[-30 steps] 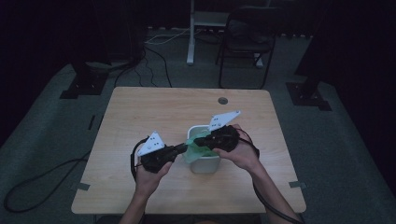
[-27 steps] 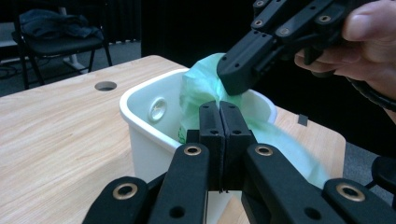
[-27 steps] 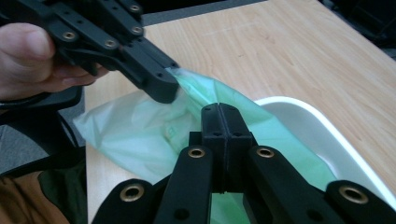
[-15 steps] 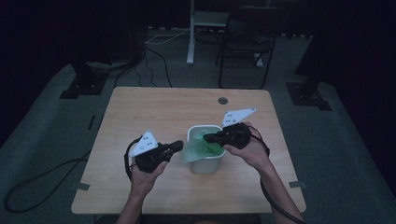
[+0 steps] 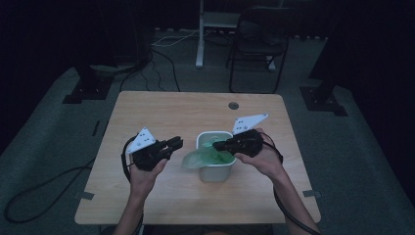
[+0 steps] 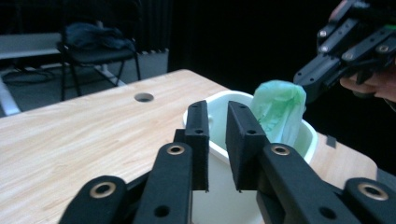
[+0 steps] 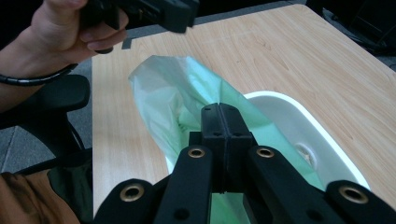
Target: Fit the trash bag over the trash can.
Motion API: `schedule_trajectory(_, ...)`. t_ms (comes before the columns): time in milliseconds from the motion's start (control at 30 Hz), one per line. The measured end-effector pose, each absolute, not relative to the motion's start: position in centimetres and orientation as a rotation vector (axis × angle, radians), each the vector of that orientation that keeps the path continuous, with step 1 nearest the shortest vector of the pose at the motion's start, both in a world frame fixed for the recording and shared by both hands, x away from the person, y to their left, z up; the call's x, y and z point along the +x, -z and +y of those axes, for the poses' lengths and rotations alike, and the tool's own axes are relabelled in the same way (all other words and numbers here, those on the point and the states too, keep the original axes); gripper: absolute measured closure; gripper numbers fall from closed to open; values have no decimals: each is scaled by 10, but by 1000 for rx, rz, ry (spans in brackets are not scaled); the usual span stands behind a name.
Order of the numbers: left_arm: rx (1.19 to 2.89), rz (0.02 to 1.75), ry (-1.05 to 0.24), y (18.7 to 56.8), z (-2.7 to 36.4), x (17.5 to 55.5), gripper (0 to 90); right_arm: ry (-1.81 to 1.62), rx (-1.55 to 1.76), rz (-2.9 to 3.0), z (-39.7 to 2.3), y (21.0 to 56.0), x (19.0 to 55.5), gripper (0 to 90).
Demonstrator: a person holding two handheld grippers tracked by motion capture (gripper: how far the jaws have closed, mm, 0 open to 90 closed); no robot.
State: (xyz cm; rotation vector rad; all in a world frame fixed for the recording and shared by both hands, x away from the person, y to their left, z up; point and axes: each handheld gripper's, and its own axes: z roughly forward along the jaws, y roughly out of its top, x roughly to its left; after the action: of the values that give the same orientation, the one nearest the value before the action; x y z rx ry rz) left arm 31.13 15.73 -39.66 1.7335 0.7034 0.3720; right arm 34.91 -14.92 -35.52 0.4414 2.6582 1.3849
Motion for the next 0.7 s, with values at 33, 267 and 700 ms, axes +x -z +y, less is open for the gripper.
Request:
schedule_trajectory(33,1748,690,-359,397,154,313,770,-1386,444,2659,-149,355,349,900)
schedule_trajectory(267,1790,610,-291,401,135,315,623,-1391,430,2656,-148,354,348,900)
schedule_trajectory(700,1886,544,-202,405,106,323,563,-1420,415,2662,-148,356,348,900)
